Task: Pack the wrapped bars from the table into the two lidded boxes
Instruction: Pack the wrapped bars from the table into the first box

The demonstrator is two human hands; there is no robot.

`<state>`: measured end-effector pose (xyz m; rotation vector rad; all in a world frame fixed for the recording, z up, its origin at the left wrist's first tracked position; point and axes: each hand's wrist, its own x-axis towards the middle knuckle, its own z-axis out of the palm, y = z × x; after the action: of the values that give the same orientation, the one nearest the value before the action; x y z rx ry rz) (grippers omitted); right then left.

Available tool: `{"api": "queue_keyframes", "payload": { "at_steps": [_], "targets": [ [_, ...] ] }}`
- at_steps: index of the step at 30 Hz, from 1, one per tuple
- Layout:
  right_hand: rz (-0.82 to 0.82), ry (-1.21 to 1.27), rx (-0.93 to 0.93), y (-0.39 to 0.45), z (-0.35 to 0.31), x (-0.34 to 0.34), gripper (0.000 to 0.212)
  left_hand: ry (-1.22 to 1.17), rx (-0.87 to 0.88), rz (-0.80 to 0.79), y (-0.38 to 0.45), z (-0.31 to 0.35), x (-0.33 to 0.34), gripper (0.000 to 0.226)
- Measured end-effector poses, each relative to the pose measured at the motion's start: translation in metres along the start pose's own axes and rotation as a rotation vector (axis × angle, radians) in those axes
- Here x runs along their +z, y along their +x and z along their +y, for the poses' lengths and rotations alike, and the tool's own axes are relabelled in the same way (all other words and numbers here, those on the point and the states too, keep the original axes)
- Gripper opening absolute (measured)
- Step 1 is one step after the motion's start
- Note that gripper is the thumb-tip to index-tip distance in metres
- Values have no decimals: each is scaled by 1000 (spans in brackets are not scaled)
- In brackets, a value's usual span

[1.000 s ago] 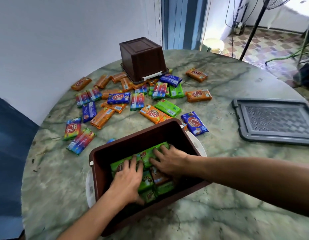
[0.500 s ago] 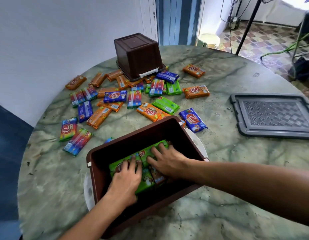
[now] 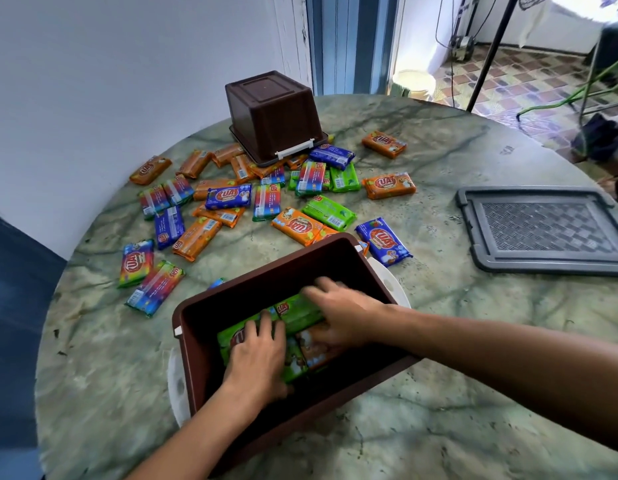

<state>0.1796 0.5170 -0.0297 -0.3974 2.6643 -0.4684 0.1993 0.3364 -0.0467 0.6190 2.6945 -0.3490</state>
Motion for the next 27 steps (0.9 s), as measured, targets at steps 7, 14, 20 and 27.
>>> {"api": "queue_keyframes", "payload": {
  "at_steps": [7, 14, 20, 27],
  "targets": [
    [-130, 541, 400, 4, -13, -9, 67, 75, 28, 4, 0, -3, -1, 117],
    [51, 871, 526, 16, -8, -11, 51, 39, 39, -24, 1, -2, -2, 116],
    [-169, -189, 167, -16, -17, 3, 113, 70, 82, -18, 0, -12, -5, 112],
    [-33, -849, -86, 14, -38, 20, 56, 115, 69, -13, -2, -10, -3, 112]
  ]
}}
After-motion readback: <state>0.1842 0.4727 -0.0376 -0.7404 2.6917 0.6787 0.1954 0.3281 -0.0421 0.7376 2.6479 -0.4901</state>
